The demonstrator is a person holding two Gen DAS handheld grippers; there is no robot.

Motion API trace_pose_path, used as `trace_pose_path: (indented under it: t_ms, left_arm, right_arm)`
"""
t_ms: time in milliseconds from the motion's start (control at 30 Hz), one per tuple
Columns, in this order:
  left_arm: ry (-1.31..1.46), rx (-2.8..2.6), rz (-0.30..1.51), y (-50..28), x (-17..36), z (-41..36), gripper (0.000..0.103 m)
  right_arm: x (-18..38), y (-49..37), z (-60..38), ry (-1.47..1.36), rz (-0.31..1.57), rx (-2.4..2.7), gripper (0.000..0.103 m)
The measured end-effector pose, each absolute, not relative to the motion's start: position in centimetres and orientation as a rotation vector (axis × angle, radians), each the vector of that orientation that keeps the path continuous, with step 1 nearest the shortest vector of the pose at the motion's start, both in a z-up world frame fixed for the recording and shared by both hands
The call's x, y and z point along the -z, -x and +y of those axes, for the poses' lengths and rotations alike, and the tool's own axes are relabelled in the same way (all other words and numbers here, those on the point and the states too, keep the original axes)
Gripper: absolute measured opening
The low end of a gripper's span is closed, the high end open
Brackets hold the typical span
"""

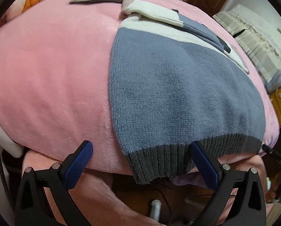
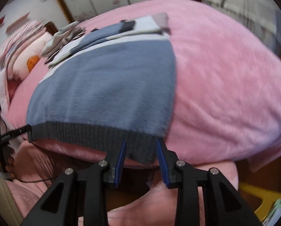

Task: Fold small clothes
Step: 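Grasp the dark ribbed hem with both grippers and lift it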

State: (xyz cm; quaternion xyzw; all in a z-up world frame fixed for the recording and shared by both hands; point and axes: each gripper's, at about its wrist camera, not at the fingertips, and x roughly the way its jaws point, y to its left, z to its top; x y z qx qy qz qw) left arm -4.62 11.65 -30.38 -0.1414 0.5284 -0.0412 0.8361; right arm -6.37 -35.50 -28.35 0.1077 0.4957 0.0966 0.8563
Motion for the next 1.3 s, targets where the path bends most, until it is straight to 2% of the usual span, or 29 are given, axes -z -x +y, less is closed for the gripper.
trace_pose_path:
  t_ms: [400,500,567,633,833,1000,1167,1200,1267,1300]
  left_arm:
    - [0.363,0.116,1.136,4.7,31.7,12.5,0.1]
    - [0.375,0.135,1.126,4.7,31.7,12.5,0.091]
    - [0.378,0.155,1.118,5.0,31.6,12.3,0.078]
    - [0.38,0.175,1.112,4.9,31.5,11.9,0.073]
    - [0.442,0.194,1.117,4.6,31.8,12.3,0.072]
    - [0.444,0.201,1.119,4.3,32.0,12.1,0.074]
    - [0.449,0.197,1.11,4.6,32.0,12.3,0.072]
    - [0.458,0.201,1.106,4.7,32.1,12.5,0.07]
    - [0.495,0.215,1.099,4.9,32.1,13.1,0.045]
    - [0.526,0.24,1.095,4.9,32.2,13.3,0.039]
  right_arm:
    - [30.6,4.9,-35.5,-0.275,1.106,-0.247,0.033]
    - [30.7,4.9,-35.5,-0.28,1.105,-0.255,0.033]
    - [30.6,4.9,-35.5,-0.279,1.103,-0.26,0.033]
    - [30.6,4.9,-35.3,-0.279,1.1,-0.263,0.033]
    - [30.6,5.0,-35.5,-0.294,1.098,-0.279,0.027]
    - [30.7,5.1,-35.6,-0.31,1.101,-0.284,0.025]
    - [30.7,5.2,-35.7,-0.315,1.096,-0.283,0.017]
    - [30.7,5.3,-35.7,-0.315,1.093,-0.283,0.016]
    - [30.6,5.3,-35.6,-0.311,1.089,-0.282,0.014]
    - [30.5,5.4,-35.6,-0.309,1.084,-0.283,0.013]
